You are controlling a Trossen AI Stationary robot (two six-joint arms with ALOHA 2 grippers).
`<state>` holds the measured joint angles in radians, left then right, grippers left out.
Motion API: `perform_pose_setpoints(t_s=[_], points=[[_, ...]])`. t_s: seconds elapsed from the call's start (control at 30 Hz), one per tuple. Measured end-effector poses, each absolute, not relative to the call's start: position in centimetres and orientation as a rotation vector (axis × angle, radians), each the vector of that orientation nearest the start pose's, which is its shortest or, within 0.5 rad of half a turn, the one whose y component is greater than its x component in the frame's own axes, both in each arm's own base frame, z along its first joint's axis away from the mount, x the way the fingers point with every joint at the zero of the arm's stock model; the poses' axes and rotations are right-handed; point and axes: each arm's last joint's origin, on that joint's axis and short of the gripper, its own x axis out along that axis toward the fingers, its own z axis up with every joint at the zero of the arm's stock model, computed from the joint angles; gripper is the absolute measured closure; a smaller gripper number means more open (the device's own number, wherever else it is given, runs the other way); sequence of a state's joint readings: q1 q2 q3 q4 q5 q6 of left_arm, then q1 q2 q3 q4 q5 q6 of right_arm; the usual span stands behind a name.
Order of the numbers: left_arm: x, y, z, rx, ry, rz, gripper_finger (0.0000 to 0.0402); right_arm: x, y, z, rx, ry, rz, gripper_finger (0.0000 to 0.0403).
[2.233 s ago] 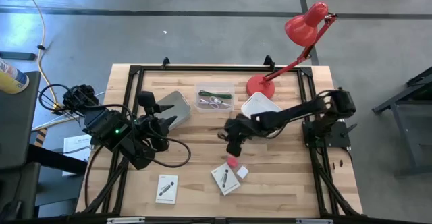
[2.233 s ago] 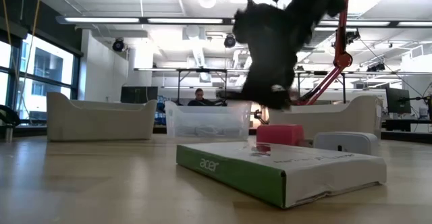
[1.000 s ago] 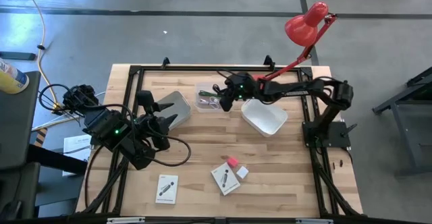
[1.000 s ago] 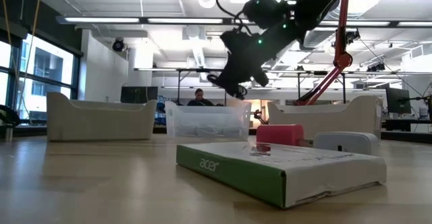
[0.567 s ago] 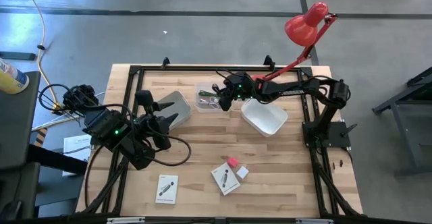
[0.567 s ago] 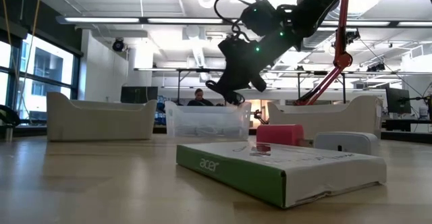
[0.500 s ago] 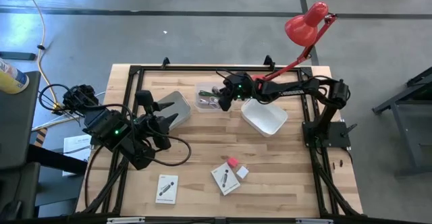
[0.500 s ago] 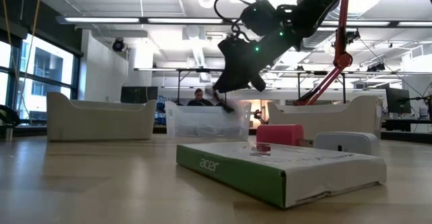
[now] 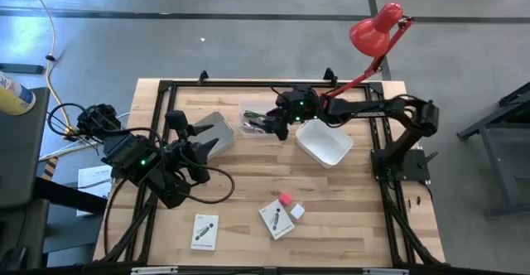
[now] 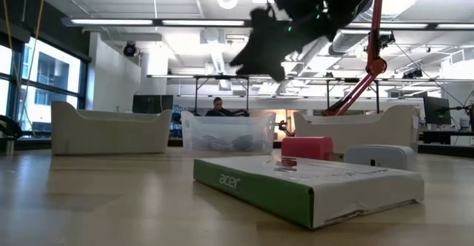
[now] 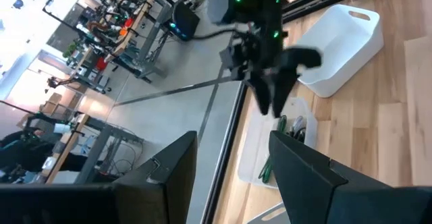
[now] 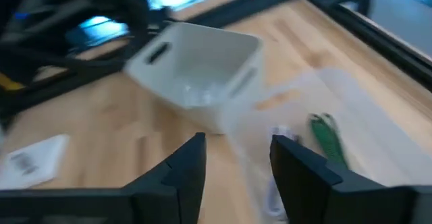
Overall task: Pick and place items into bin
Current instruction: Put the white charger adapter into the white bin
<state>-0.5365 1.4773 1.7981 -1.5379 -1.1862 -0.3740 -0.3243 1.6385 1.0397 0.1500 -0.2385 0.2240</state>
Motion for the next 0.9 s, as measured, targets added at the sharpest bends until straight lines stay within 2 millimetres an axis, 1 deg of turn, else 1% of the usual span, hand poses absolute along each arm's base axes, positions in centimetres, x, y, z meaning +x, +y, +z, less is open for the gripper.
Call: perform_pose_setpoints(t_s=[0.1,0.2,0.43,0.5,0.6,0.77,0.9], points=[[21.7,-9.7,42.7,0.601,0.663,0.698,0.0229,33.6,-9.5,24.8,0.362,0.457,-0.048,0.0258],[21.6,-9.7,42.7,0.607,0.666,0.698,0.0229,32.4,-7.6,25.5,0.386,0.552,0.014,0.0266],[21.6,-9.7,42.8,0.628,0.651,0.721,0.0229,29.2,-2.0,25.4,0.415,0.890,0.125,0.0276],[21.6,-9.6,42.8,0.639,0.644,0.731,0.0229,28.7,-0.4,25.3,0.419,0.959,0.151,0.0277],[21.6,-9.6,42.9,0.668,0.641,0.740,0.0229,28.4,2.1,25.2,0.398,0.995,0.179,0.0277],[21.6,-9.6,42.9,0.677,0.638,0.745,0.0229,28.1,5.9,25.4,0.347,0.987,0.221,0.0277],[21.6,-9.6,42.7,0.677,0.645,0.740,0.0229,27.6,8.3,25.4,0.313,0.980,0.200,0.0277]])
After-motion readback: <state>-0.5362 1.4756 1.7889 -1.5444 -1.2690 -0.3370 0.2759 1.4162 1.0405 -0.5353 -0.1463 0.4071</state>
